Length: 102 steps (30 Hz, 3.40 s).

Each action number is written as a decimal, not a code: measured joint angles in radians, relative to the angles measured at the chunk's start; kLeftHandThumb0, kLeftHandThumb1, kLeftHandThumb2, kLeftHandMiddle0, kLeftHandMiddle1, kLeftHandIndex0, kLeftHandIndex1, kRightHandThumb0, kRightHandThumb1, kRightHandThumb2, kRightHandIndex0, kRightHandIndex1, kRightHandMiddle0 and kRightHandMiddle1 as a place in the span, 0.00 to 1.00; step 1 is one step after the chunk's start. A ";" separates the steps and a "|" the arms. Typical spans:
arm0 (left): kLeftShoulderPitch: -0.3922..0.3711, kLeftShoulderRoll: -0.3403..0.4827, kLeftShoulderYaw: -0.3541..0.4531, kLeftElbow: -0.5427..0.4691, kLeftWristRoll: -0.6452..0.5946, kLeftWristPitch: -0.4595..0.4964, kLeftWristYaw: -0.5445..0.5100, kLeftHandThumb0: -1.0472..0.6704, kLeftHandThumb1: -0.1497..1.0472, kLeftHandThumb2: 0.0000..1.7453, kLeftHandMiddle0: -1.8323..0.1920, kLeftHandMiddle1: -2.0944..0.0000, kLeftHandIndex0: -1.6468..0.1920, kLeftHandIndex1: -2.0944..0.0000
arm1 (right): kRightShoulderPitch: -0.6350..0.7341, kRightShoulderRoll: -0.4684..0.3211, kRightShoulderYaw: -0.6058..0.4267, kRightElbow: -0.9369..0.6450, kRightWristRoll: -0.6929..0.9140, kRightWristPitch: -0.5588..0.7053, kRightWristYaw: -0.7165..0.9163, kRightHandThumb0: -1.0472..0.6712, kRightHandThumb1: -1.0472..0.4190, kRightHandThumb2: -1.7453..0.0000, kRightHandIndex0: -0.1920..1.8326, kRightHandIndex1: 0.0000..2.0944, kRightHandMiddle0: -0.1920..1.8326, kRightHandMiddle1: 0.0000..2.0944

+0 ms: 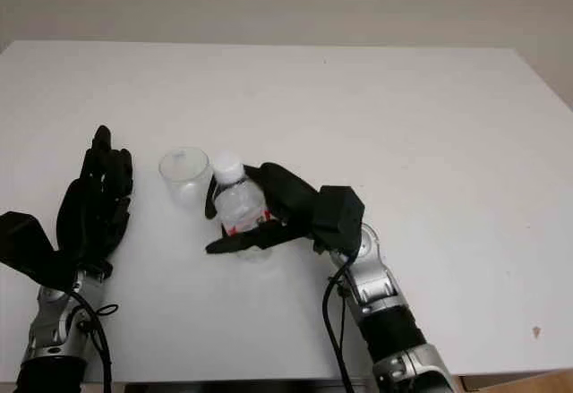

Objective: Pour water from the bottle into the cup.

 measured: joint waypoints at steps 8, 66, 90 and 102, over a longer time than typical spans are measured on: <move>-0.015 0.000 -0.002 0.004 0.002 0.003 0.006 0.20 1.00 0.26 0.98 0.97 0.97 0.97 | -0.280 -0.041 -0.056 0.298 -0.126 -0.186 -0.186 0.51 0.03 0.83 0.87 1.00 0.87 1.00; -0.026 -0.032 -0.006 0.027 0.005 -0.044 0.013 0.20 1.00 0.28 0.98 0.97 0.98 0.98 | -0.837 -0.062 0.791 0.871 -1.247 0.006 -1.289 0.38 0.04 0.97 0.64 1.00 0.28 0.99; -0.029 -0.037 -0.006 0.035 0.003 -0.057 0.011 0.21 1.00 0.28 0.98 0.97 0.98 0.97 | -0.859 -0.037 0.870 0.877 -1.277 0.042 -1.352 0.39 0.04 0.97 0.63 1.00 0.29 0.99; -0.032 -0.034 -0.004 0.037 0.003 -0.057 0.009 0.21 1.00 0.27 0.98 0.98 0.98 0.98 | -0.747 -0.035 0.370 0.856 -0.664 -0.272 -1.060 0.51 0.27 0.51 0.93 1.00 0.89 1.00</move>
